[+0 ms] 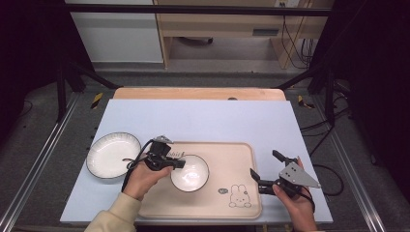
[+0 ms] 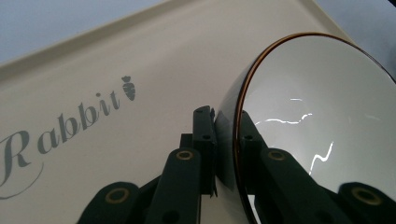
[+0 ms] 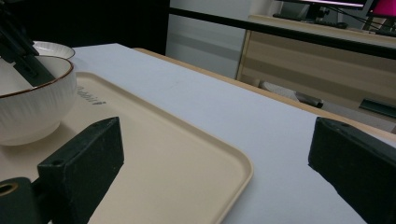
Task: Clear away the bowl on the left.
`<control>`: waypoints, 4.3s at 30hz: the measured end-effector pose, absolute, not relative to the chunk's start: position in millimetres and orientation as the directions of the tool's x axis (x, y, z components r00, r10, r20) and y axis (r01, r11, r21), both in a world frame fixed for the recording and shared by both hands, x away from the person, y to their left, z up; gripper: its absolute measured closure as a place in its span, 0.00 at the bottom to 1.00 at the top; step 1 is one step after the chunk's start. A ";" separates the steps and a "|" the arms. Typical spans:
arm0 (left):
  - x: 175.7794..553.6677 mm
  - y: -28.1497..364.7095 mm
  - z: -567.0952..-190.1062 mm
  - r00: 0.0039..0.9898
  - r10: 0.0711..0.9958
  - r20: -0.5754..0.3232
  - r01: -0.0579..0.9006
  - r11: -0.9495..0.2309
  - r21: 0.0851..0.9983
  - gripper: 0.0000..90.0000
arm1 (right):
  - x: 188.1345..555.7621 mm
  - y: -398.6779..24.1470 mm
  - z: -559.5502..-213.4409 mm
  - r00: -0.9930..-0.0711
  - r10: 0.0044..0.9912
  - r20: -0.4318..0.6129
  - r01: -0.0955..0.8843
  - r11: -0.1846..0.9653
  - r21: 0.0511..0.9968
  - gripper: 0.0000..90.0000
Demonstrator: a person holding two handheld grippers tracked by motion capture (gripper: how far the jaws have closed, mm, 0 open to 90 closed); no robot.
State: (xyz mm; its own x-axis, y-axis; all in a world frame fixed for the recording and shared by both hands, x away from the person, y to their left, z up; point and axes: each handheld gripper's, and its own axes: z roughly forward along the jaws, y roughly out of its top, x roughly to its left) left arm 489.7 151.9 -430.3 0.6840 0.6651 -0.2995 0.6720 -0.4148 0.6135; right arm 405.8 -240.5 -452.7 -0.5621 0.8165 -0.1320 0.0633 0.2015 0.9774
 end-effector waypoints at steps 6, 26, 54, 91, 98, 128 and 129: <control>488.2 144.7 -433.3 0.693 0.657 -0.296 0.667 -0.428 0.610 0.92 | 405.9 -239.9 -452.6 -0.565 0.815 -0.133 0.063 0.203 0.977 0.04; 486.8 135.9 -440.4 0.708 0.644 -0.290 0.663 -0.464 0.587 0.91 | 405.9 -236.6 -453.7 -0.571 0.809 -0.138 0.066 0.213 0.975 0.04; 492.5 131.8 -444.0 0.684 0.662 -0.308 0.688 -0.444 0.574 0.91 | 406.1 -236.7 -454.0 -0.573 0.808 -0.135 0.070 0.212 0.975 0.04; 486.8 129.6 -438.7 0.725 0.649 -0.231 0.621 -0.470 0.627 0.78 | 406.9 -233.5 -455.8 -0.586 0.798 -0.138 0.077 0.225 0.971 0.04; 482.0 126.9 -436.0 0.756 0.634 -0.163 0.562 -0.501 0.658 0.63 | 406.9 -232.9 -456.1 -0.588 0.797 -0.137 0.079 0.225 0.971 0.04; 472.2 137.1 -416.6 0.846 0.532 -0.038 0.303 -0.422 0.855 0.17 | 407.2 -231.4 -457.0 -0.592 0.794 -0.137 0.080 0.227 0.971 0.04; 471.9 137.6 -416.4 0.848 0.530 -0.033 0.298 -0.423 0.856 0.16 | 407.2 -231.6 -456.9 -0.593 0.794 -0.138 0.078 0.227 0.971 0.04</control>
State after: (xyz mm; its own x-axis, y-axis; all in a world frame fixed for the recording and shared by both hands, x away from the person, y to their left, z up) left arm 471.9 137.6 -416.4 0.8476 0.5296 -0.0332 0.2980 -0.4234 0.8555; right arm 407.2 -231.6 -456.9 -0.5925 0.7936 -0.1382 0.0783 0.2274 0.9706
